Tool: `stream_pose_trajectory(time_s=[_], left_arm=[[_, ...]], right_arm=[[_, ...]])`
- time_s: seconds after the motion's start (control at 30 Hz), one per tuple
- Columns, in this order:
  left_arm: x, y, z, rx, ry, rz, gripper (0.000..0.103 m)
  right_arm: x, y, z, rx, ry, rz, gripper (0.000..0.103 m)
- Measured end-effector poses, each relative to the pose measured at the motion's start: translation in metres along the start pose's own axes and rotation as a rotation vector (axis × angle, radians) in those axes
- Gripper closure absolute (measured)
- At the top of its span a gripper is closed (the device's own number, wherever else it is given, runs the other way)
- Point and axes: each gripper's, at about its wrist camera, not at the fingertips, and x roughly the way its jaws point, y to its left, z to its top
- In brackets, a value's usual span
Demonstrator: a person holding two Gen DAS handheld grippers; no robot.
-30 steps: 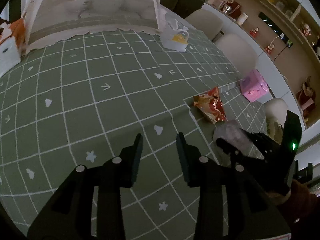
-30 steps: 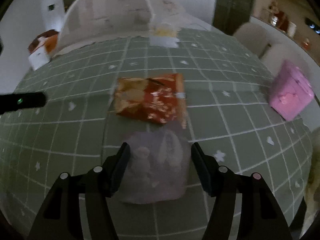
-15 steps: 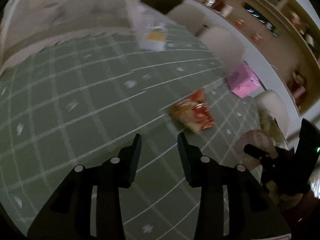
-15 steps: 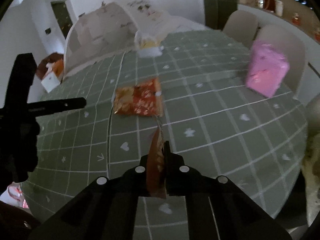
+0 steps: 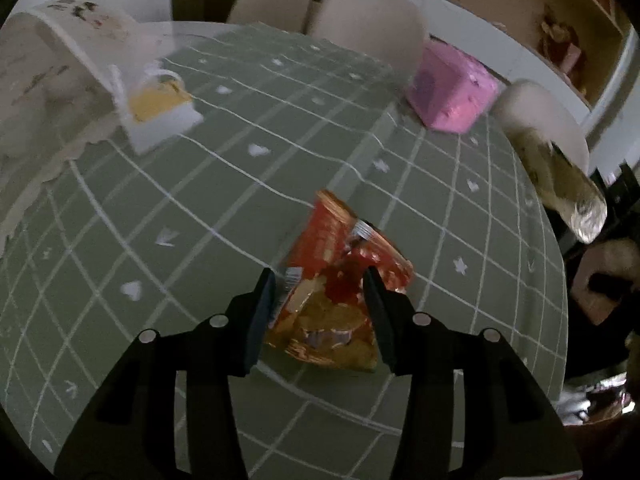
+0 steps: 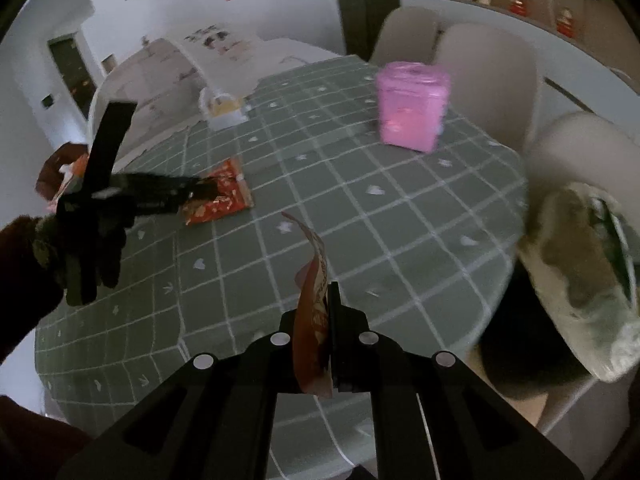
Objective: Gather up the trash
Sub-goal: 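Carry the red wrapper and card to the bin and release both inside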
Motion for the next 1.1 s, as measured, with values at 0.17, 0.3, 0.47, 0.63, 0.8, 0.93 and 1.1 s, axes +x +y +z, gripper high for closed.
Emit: stream_pose_trajectory(time_s=[0.17,0.3,0.47,0.63,0.8,0.93,1.1], left_arm=[[0.005,-0.014,-0.008,-0.035,0.017,-0.005,0.064],[0.004,-0.032,-0.015,-0.059,0.021,0.032,0.084],[-0.018,-0.063,-0.022,-0.114,-0.027,0.101,0.086],[-0.059,-0.109,-0.001,-0.191,-0.133,0.068,0.091],[-0.082,-0.193,0.039,-0.170,-0.249,-0.029,0.091],[-0.064,-0.258,0.069,-0.155,-0.249,-0.121,0.091],[-0.018,-0.332,0.095,-0.121,-0.218,-0.194,0.091]], right_arm=[[-0.020,-0.021,-0.011,0.042,-0.013,-0.035,0.097],[-0.035,-0.042,-0.019,0.075,-0.041,-0.036,0.097],[-0.051,-0.067,-0.021,0.071,-0.080,-0.010,0.097],[-0.083,-0.099,-0.028,0.004,-0.127,-0.017,0.097],[-0.113,-0.161,-0.040,0.045,-0.175,-0.029,0.097],[-0.134,-0.208,-0.054,0.086,-0.197,-0.049,0.097],[-0.160,-0.261,-0.075,0.096,-0.208,-0.096,0.097]])
